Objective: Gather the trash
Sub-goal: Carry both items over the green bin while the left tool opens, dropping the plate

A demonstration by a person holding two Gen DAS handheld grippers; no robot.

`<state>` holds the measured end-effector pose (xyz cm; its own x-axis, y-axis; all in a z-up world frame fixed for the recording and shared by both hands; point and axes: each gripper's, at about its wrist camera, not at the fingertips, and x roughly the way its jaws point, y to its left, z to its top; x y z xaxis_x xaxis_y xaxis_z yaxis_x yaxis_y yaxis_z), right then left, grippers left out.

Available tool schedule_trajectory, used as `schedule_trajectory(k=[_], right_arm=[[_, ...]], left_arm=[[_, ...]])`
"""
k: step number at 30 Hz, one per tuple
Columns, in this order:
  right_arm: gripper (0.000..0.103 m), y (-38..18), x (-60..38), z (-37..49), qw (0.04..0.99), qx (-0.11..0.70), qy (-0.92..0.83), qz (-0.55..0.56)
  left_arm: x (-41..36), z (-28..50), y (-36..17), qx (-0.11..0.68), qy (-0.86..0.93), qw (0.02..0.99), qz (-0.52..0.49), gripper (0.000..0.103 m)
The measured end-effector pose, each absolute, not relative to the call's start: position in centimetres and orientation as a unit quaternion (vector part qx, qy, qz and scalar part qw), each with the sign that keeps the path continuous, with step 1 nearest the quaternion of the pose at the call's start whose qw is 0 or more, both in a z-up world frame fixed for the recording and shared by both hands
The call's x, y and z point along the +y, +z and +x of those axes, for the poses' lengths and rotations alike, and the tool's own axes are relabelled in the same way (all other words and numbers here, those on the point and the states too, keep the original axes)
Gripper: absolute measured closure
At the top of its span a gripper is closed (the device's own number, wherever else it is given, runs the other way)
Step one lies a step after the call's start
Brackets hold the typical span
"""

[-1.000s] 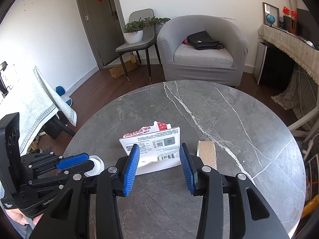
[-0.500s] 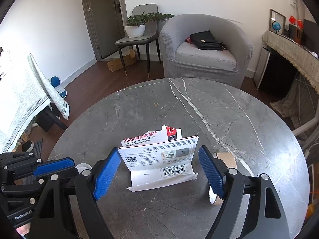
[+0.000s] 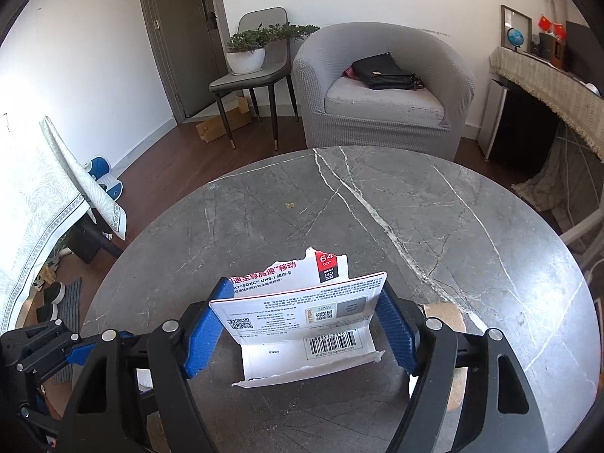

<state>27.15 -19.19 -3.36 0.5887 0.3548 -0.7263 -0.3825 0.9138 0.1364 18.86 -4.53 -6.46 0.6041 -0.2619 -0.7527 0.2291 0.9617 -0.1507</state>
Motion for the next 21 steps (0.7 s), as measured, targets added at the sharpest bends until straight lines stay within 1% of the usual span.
schedule_trajectory(k=[3,5,6,15,21], right_arm=[[0.028,-3.4,-19.2,27.1,0.891,0.403,0.209,-0.019],[0.028,-3.4,-19.2,27.0,0.89,0.404,0.209,-0.02],[0.028,-3.3,-19.2,27.0,0.89,0.405,0.209,-0.019],[0.028,-1.3,-18.8,25.7,0.894,0.391,0.217,-0.021],[0.028,-0.4,-17.1,24.7,0.89,0.389,0.236,-0.021]], left_arm=[[-4.4,18.9,-6.5,0.422,-0.138,0.896,-0.02,0.053],[-4.4,18.9,-6.6,0.421,-0.135,0.897,-0.016,0.06],[-4.4,19.0,-6.6,0.42,-0.136,0.897,-0.017,0.06],[-3.3,18.6,-6.1,0.414,-0.133,0.9,-0.038,0.061],[-1.0,17.5,-5.2,0.404,-0.123,0.904,-0.061,0.061]])
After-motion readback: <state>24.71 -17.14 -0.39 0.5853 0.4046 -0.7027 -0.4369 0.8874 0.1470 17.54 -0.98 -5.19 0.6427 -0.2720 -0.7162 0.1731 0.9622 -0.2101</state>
